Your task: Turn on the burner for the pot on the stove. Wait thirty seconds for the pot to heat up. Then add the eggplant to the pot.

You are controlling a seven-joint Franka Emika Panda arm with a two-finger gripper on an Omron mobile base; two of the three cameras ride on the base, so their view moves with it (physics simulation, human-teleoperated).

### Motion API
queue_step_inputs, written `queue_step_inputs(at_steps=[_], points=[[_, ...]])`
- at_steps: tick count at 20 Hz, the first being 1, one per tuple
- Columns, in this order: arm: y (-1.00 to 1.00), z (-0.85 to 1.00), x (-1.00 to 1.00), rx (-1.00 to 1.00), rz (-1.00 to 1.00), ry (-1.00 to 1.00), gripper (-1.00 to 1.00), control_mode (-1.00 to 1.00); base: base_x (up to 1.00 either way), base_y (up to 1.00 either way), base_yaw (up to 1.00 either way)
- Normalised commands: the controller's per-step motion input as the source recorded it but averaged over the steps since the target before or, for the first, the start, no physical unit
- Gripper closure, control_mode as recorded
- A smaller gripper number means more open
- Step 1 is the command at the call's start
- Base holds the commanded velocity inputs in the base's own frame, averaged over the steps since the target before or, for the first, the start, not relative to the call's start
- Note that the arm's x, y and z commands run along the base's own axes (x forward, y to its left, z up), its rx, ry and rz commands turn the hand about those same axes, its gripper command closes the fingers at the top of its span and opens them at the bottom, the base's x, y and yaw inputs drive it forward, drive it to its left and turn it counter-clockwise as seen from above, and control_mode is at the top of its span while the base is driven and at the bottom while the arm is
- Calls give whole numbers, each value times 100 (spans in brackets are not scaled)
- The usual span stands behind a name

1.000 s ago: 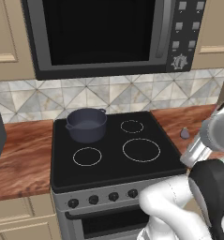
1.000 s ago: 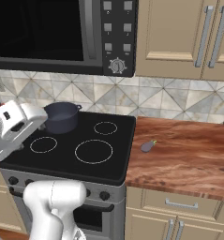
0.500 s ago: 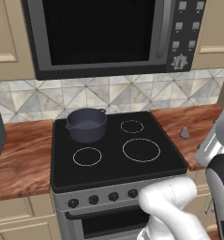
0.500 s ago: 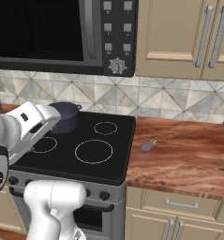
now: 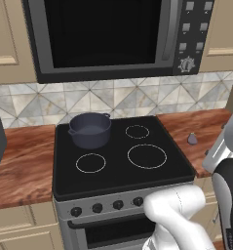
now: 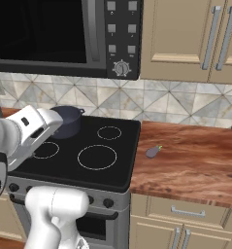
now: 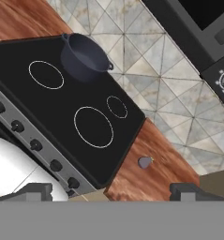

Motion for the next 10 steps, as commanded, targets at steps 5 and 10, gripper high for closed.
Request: queue_step_inputs(at_steps=[5, 10], points=[[0, 0, 0, 0, 0, 0, -100, -100, 0, 0, 0], [0, 0, 0, 0, 0, 0, -100, -100, 0, 0, 0]])
